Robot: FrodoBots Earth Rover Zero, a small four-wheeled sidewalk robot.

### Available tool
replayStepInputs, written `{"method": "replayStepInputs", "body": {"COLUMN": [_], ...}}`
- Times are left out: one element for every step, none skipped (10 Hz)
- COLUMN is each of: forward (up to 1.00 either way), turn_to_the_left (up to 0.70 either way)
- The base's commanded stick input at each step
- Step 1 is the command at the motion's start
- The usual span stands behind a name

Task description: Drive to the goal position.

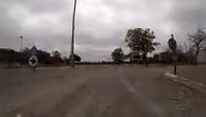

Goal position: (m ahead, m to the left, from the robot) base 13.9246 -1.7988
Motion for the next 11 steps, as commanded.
{"method": "replayStepInputs", "body": {"forward": [0.7,0.7,0.7,0.7,0.7,0.7,0.7,0.7,0.7,0.7,0.7], "turn_to_the_left": [-0.01,-0.01,-0.01,-0.01,-0.01,-0.01,-0.01,-0.01,-0.01,-0.01,-0.01]}}
